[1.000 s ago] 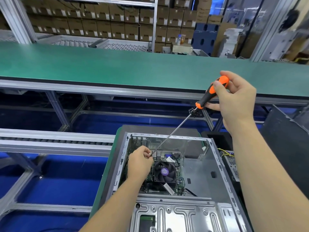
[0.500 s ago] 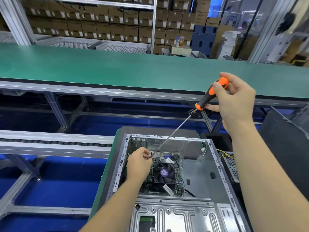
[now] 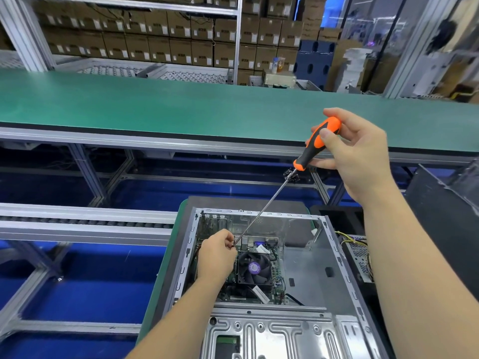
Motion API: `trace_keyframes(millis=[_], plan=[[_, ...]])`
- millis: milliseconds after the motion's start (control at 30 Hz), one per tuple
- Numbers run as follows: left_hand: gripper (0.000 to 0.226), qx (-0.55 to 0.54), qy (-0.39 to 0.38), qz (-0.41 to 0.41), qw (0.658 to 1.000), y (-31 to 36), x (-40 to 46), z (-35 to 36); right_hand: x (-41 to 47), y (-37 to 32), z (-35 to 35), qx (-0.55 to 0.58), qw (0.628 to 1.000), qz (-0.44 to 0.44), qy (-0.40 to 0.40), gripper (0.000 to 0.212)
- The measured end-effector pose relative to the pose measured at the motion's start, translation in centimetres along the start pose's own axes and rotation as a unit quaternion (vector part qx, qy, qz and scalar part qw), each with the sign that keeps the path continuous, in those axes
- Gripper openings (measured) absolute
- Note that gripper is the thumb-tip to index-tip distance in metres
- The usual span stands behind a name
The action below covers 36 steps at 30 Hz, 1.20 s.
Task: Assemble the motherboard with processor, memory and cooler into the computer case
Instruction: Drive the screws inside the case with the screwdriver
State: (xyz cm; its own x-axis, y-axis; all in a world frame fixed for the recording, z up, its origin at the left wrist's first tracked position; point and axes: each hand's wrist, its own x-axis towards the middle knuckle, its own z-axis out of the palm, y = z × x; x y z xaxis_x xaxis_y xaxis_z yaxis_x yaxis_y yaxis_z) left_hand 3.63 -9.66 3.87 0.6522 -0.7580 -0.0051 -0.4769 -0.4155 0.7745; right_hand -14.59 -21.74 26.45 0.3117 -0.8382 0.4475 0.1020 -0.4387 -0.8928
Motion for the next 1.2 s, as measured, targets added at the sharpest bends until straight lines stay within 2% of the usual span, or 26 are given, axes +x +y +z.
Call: trace_keyframes(millis=[133, 367, 567, 867, 1200], plan=[[0.019, 0.008, 0.005, 0.012, 1.000, -0.1, -0.1, 0.0, -0.2, -0.3, 0.9, 0.004, 1.000, -0.030, 0.008, 0.027], [0.020, 0.070, -0.011, 0.049, 0.996, -0.1, 0.0, 0.4, 0.1, -1.1, 0.4, 0.024, 0.996, -0.008, -0.091, 0.037], [0.024, 0.173, -0.038, 0.106, 0.979, -0.1, 1.4, 0.1, -0.3, -1.4, 2.5, 0.007, 0.994, -0.040, -0.100, 0.038], [0.020, 0.209, -0.067, 0.085, 0.972, -1.0, 5.0, -0.1, 0.2, 0.4, 7.5, -0.055, 0.990, -0.079, -0.105, 0.036], [0.020, 0.229, -0.066, 0.081, 0.968, -1.7, 5.4, 1.7, 0.7, 2.6, 8.2, -0.094, 0.988, -0.073, -0.094, 0.038]])
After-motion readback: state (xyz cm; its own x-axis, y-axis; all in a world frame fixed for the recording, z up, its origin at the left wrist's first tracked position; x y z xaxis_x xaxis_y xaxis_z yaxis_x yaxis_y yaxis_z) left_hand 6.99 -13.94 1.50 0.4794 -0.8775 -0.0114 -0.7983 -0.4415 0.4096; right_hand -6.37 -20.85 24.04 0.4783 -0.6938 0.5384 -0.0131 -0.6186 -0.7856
